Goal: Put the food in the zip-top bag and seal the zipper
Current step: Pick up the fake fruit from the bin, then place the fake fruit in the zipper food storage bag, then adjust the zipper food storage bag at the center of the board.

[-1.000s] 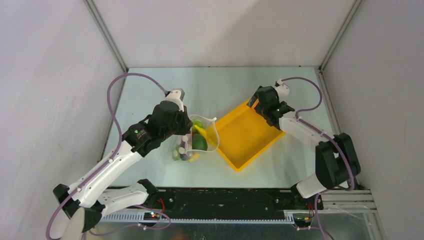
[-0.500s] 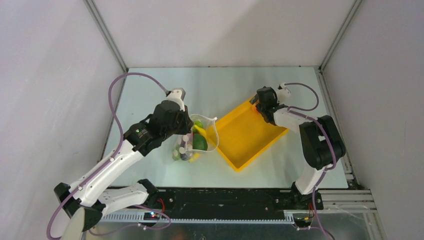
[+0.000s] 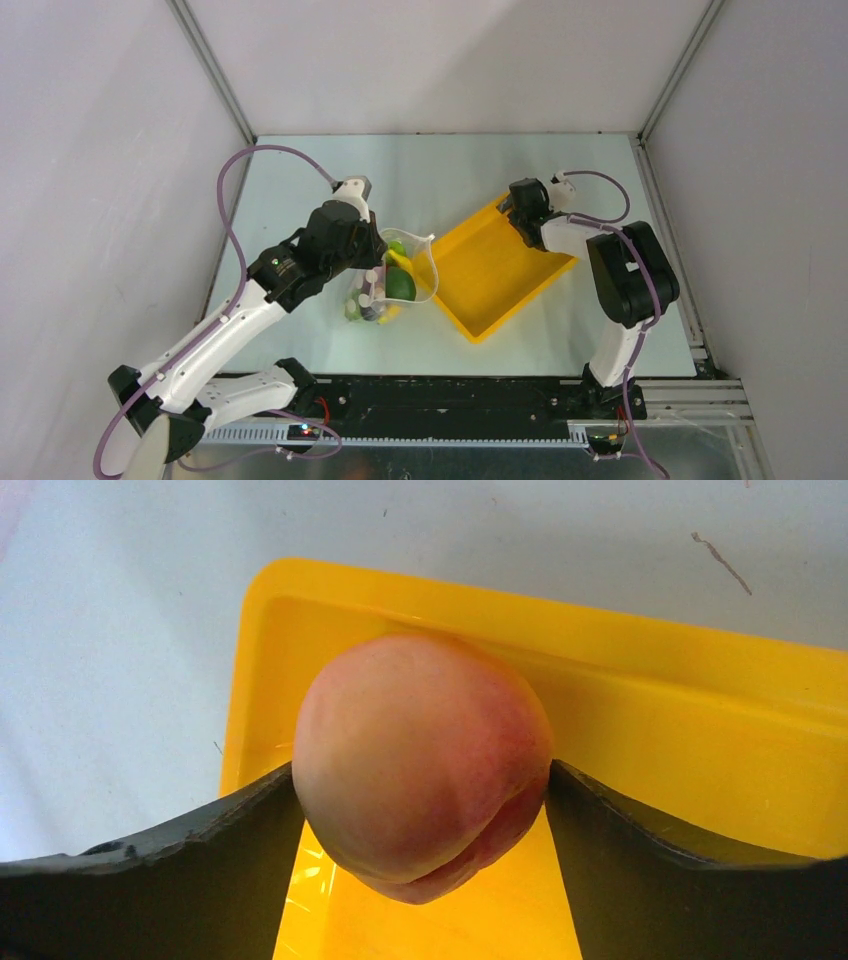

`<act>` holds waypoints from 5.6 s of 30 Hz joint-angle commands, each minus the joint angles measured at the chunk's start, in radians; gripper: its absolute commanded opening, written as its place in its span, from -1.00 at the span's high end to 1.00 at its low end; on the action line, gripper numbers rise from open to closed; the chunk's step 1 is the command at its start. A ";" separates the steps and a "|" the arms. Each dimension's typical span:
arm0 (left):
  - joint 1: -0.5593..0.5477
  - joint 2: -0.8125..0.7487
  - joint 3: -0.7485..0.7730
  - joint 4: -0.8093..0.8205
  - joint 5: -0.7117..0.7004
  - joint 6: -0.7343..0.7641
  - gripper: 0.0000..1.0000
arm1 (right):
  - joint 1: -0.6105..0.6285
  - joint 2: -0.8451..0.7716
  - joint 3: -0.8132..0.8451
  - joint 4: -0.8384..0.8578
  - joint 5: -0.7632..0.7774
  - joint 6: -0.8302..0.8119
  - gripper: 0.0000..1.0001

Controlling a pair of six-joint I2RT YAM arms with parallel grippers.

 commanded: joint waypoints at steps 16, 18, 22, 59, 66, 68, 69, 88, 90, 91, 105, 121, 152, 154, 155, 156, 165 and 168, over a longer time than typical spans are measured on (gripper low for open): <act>-0.002 -0.029 -0.023 0.057 0.011 0.003 1.00 | 0.083 -0.311 -0.029 -0.070 0.012 -0.238 0.08; -0.001 -0.030 -0.024 0.057 0.012 0.002 1.00 | 0.094 -0.408 -0.054 -0.079 -0.003 -0.261 0.09; 0.000 -0.031 -0.024 0.056 0.013 -0.001 1.00 | 0.087 -0.532 -0.078 -0.088 -0.169 -0.324 0.12; -0.001 -0.016 -0.013 0.052 0.003 -0.004 1.00 | 0.567 -0.535 -0.058 0.220 -0.573 -0.579 0.01; 0.000 -0.020 -0.017 0.048 0.004 -0.005 1.00 | 0.611 -0.471 -0.002 0.101 -0.386 -0.614 -0.28; -0.001 -0.024 -0.019 0.048 0.004 -0.006 1.00 | 0.613 -0.466 0.002 0.091 -0.380 -0.605 -0.35; -0.001 -0.026 -0.020 0.048 0.002 -0.006 1.00 | 0.615 -0.466 0.003 0.089 -0.379 -0.602 -0.41; -0.001 -0.041 -0.020 0.054 -0.004 -0.005 1.00 | 0.633 -0.535 0.022 0.038 -0.375 -0.617 -0.99; -0.001 -0.041 -0.024 0.054 -0.002 -0.006 1.00 | 0.635 -0.560 0.022 0.024 -0.354 -0.608 -0.99; -0.001 -0.041 -0.024 0.055 -0.003 -0.005 1.00 | 0.636 -0.569 0.022 0.015 -0.347 -0.608 -0.99; 0.000 -0.037 -0.017 0.054 -0.009 -0.001 1.00 | 0.635 -0.700 -0.054 -0.175 -0.243 -0.506 -0.89; 0.000 -0.053 -0.020 0.052 -0.021 -0.004 1.00 | 0.647 -0.554 -0.093 -0.148 -0.178 -0.368 0.28; -0.010 -0.147 -0.130 0.136 0.114 -0.153 0.95 | 0.595 -0.444 0.178 -0.141 -0.403 -0.594 1.00; -0.021 -0.168 -0.159 0.177 0.135 -0.185 0.92 | 0.576 -0.422 0.198 -0.129 -0.456 -0.606 1.00; -0.024 -0.174 -0.168 0.208 0.141 -0.195 0.92 | 0.569 -0.415 0.213 -0.118 -0.494 -0.613 1.00; -0.029 -0.185 -0.187 0.223 0.148 -0.216 0.91 | 0.560 -0.399 0.224 -0.114 -0.509 -0.630 1.00; -0.055 -0.242 -0.229 0.307 0.077 -0.299 0.85 | 0.529 -0.227 0.452 -0.155 -0.748 -0.731 1.00; -0.068 -0.237 -0.240 0.357 0.070 -0.326 0.84 | 0.530 -0.178 0.533 -0.203 -0.804 -0.748 1.00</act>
